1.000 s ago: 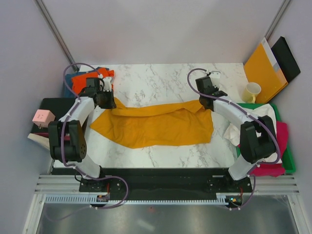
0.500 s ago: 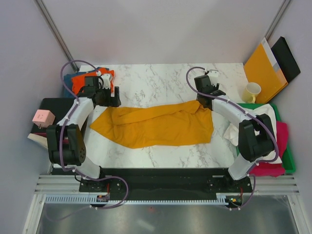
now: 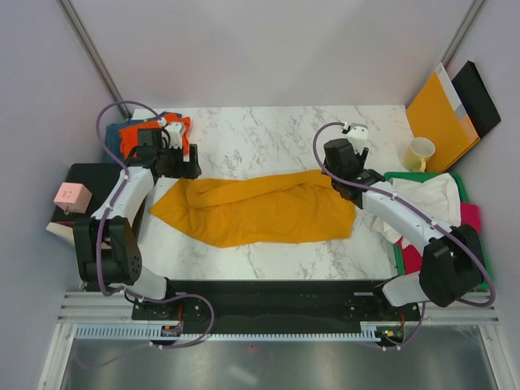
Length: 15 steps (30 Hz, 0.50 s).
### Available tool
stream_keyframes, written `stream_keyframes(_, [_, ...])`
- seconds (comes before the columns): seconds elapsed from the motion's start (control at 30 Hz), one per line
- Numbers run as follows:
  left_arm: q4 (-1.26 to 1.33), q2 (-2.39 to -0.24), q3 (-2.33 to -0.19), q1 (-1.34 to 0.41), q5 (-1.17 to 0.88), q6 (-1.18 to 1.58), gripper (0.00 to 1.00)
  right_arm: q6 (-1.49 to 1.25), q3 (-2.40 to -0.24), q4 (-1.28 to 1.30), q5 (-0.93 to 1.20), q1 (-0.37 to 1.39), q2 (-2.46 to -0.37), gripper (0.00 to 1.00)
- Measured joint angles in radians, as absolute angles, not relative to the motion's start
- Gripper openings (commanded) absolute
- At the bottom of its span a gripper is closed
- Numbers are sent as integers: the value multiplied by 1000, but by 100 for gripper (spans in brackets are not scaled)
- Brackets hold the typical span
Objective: Fold and stack the t-shirts
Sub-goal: Flatten out the tshirt
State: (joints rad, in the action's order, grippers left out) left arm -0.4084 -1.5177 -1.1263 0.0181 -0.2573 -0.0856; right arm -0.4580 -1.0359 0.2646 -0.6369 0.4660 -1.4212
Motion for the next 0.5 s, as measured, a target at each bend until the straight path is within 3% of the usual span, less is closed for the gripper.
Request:
stream_keyframes(0.2, [-408,-1512,-1115,18,-276,-75,98,-499,-1026,263,-611,531,-1441,55])
stream_keyframes(0.5, [-409,-1511,-1088,18,-290,-75,98,-543,-1010,267,-543,536,-1622,50])
